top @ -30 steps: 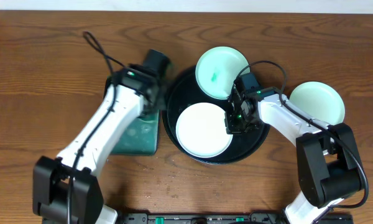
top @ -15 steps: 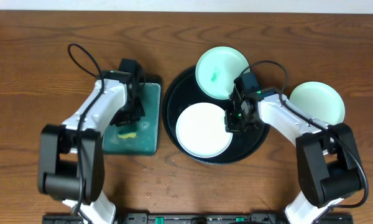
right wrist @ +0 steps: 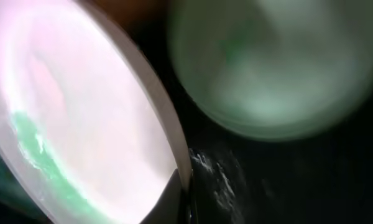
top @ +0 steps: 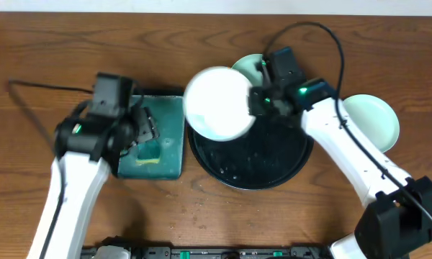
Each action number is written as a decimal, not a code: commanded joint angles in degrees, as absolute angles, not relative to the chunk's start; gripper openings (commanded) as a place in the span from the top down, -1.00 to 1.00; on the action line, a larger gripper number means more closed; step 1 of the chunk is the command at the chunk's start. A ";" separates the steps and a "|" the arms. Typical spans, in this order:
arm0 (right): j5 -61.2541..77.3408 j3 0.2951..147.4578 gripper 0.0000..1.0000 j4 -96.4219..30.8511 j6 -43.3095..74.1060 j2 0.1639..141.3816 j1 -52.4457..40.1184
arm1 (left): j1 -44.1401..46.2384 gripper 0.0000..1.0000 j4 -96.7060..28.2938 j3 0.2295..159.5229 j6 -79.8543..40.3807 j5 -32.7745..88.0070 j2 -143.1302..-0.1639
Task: Clean dirty plates on tray and stack at the side
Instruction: 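Lift the white plate with the right gripper and dip it over the basin, then carry the white plate right and stack it on the green plate, then move right gripper to the last pale green plate and drag it to tray center, then grasp the green sponge in the basin with the left gripper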
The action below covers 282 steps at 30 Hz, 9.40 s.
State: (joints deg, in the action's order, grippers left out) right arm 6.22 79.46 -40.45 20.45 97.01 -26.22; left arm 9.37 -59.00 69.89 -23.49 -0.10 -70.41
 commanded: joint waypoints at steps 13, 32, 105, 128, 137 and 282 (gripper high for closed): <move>-25.08 80.18 0.98 -10.26 7.29 105.93 -50.13 | 9.02 -0.59 -60.84 70.78 -22.72 0.03 -57.87; -45.84 80.20 0.98 -4.67 -9.39 97.58 -58.50 | 9.02 -0.59 -60.82 70.76 -22.72 0.03 -59.70; 5.87 80.14 0.98 -55.92 29.52 86.00 17.30 | 9.02 -0.60 -60.82 70.76 -22.72 0.03 -59.81; 7.03 79.81 0.25 -57.74 19.97 100.27 29.54 | 9.02 -0.60 -60.82 70.76 -22.72 0.03 -59.81; 19.18 79.81 0.24 -48.71 7.55 87.44 11.14 | 9.02 -0.61 -60.82 70.76 -22.72 0.03 -59.81; 6.31 57.19 0.54 -31.88 16.67 96.92 -16.53 | 12.32 0.86 -55.02 68.49 -17.63 7.55 -74.04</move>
